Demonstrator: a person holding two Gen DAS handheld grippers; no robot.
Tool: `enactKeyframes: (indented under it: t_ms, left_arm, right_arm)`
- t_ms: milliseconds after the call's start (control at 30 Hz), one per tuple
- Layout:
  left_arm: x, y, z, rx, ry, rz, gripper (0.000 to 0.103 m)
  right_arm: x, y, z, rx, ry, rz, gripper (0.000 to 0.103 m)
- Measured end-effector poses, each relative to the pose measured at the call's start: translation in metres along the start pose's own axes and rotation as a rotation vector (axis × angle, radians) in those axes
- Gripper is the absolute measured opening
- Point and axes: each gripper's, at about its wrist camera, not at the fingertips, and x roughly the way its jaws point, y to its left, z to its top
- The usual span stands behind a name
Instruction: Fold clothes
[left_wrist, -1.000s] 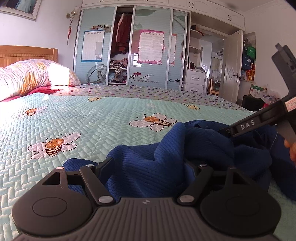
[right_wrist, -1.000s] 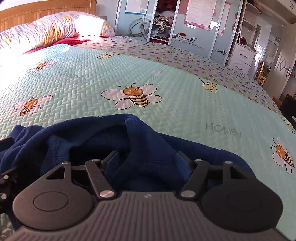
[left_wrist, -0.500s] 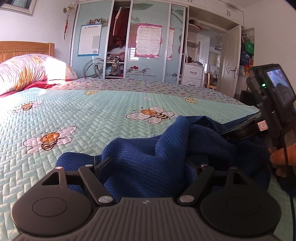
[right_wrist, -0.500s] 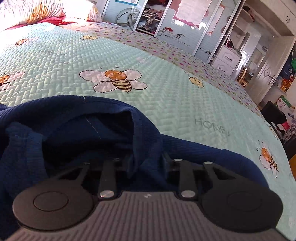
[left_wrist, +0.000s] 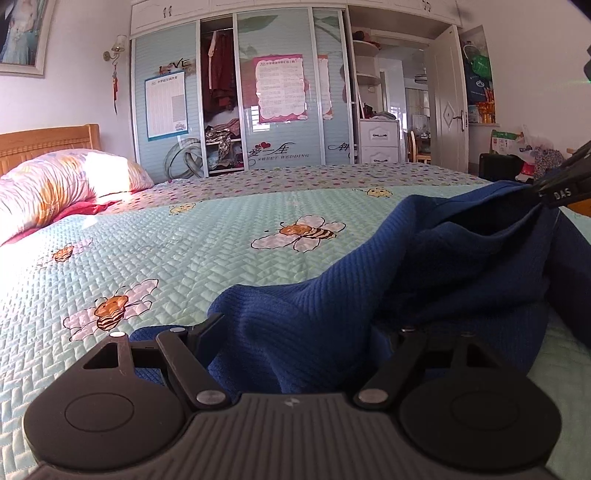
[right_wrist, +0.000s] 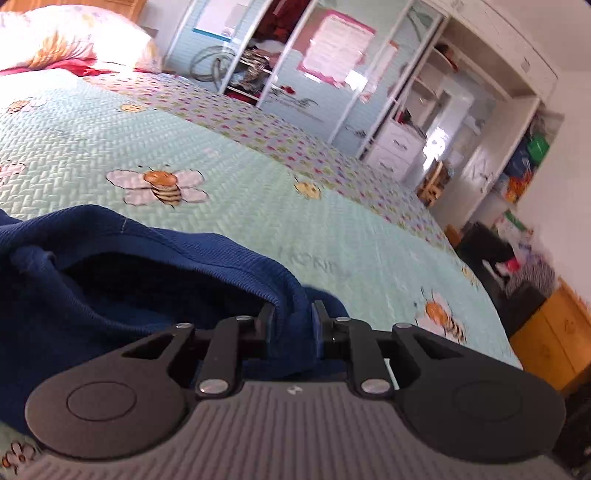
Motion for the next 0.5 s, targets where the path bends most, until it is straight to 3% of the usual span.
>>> enactKeyframes:
  t_ms: [133, 333, 467, 500]
  left_arm:
    - [-0.006, -0.011, 0.009, 0.052, -0.017, -0.016, 0.080]
    - [-0.004, -0.040, 0.010, 0.276, -0.047, -0.016, 0.080]
    - [0.014, -0.051, 0.010, 0.402, 0.014, -0.041, 0.080]
    - [0.018, -0.050, 0.011, 0.415, 0.028, -0.040, 0.071]
  right_arm:
    - [-0.011, -0.010, -0.023, 0.027, 0.022, 0.018, 0.021]
    - [-0.018, -0.021, -0.043, 0.106, 0.025, 0.066, 0.022]
    - [-0.017, -0.023, -0.043, 0.132, 0.011, 0.079, 0.026]
    - [-0.016, -0.024, -0.045, 0.144, 0.015, 0.085, 0.027]
